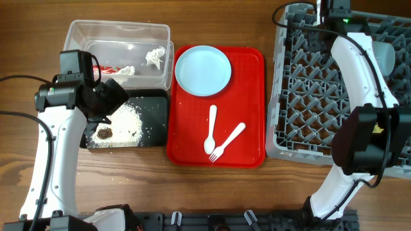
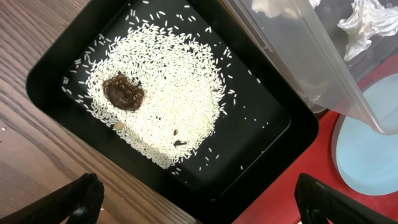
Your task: Sort waste into correct bins and load items into the dishwasher rack
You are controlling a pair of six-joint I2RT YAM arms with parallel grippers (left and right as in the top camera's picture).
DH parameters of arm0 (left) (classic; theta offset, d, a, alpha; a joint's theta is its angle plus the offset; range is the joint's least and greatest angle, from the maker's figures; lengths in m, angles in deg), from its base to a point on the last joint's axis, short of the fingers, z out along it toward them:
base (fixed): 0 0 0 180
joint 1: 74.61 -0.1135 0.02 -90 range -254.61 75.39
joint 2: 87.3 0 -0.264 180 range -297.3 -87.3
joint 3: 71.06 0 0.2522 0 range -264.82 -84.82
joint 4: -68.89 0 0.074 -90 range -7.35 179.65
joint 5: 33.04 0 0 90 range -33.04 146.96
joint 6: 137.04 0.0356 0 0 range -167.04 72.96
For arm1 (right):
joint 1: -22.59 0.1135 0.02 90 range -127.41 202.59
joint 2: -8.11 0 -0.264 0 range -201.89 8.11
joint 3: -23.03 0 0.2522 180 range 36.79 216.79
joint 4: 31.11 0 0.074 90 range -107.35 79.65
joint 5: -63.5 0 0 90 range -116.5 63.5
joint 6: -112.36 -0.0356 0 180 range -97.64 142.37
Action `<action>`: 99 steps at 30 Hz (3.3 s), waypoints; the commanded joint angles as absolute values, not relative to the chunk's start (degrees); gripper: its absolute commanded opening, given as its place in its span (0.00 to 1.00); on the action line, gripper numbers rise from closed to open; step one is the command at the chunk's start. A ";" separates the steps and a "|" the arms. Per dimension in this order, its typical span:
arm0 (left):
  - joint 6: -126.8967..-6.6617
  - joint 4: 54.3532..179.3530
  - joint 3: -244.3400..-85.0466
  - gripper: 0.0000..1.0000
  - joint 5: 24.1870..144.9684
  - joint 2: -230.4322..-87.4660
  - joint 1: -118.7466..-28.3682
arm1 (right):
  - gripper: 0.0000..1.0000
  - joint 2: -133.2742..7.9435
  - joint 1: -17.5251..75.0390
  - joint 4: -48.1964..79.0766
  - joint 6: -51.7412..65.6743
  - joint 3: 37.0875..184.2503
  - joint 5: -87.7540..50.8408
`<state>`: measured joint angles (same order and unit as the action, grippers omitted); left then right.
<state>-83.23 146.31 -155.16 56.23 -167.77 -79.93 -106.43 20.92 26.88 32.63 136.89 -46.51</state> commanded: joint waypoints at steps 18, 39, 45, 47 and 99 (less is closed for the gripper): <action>-83.53 146.35 -155.19 1.00 56.47 -167.70 -80.23 | 0.27 -105.52 25.42 25.44 41.78 136.54 -37.99; -83.51 146.37 -155.19 1.00 56.47 -167.70 -80.23 | 0.28 -109.87 23.87 23.82 39.90 136.54 -41.55; -83.53 146.37 -155.19 1.00 56.47 -167.70 -80.23 | 0.28 -110.08 22.67 23.73 38.29 136.54 -43.58; -83.53 146.37 -155.19 1.00 56.47 -167.70 -80.23 | 0.28 -110.08 22.41 23.60 35.27 136.54 -47.97; -83.53 146.37 -155.19 1.00 56.47 -167.70 -80.23 | 0.21 -105.30 11.70 22.38 23.71 136.51 -32.37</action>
<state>-83.23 146.33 -155.16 56.23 -167.77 -79.93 -104.16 11.54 23.28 17.83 136.58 -46.03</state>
